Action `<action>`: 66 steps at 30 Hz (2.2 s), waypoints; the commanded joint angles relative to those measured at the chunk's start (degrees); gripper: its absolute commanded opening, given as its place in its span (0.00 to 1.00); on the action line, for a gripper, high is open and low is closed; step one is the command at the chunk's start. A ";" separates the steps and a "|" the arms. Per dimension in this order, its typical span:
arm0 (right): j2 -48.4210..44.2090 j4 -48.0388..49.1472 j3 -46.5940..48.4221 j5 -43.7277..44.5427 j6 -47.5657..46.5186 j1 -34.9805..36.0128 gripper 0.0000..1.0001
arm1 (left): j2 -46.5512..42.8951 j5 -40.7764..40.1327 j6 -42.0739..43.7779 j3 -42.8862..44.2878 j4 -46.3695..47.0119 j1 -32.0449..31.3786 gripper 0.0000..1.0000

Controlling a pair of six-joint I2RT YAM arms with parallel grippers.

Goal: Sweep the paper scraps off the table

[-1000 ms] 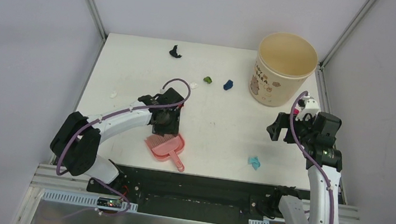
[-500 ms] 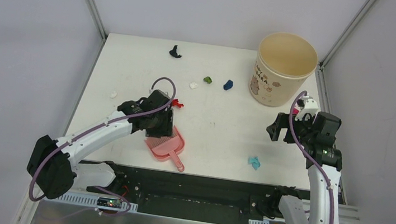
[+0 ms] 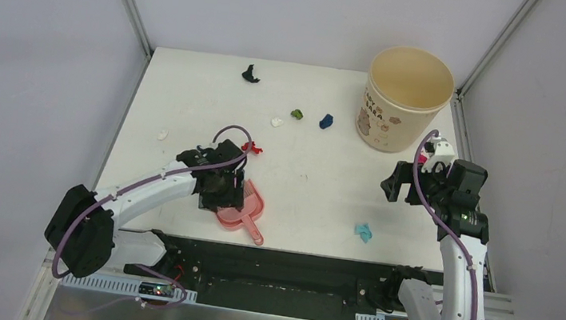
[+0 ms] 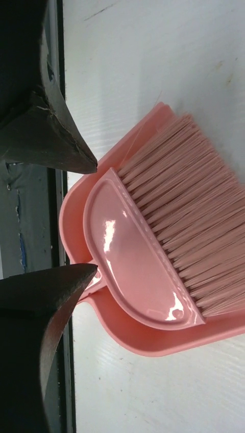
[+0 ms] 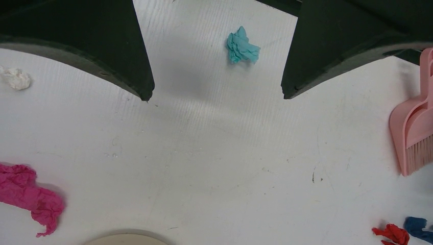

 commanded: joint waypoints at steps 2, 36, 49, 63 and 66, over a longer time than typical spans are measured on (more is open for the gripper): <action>0.11 1.65 -0.15 -1.16 -1.02 -0.47 1.00 | 6.12 -2.96 0.71 2.07 5.42 -0.40 0.70; -0.19 1.52 -0.25 -2.15 -1.64 -0.53 1.00 | 10.01 -4.48 5.87 12.71 16.30 -4.98 0.69; -0.42 1.69 -0.43 -2.03 -1.66 -0.64 1.00 | 24.00 -10.76 0.13 20.56 12.79 -4.44 0.63; -0.07 1.69 -0.58 -2.23 -1.91 -0.64 1.00 | 31.21 -9.68 -5.39 20.92 13.78 -3.66 0.51; -0.14 1.68 -0.59 -2.30 -1.91 -0.64 1.00 | 32.25 -9.57 -5.55 21.17 14.63 -3.64 0.48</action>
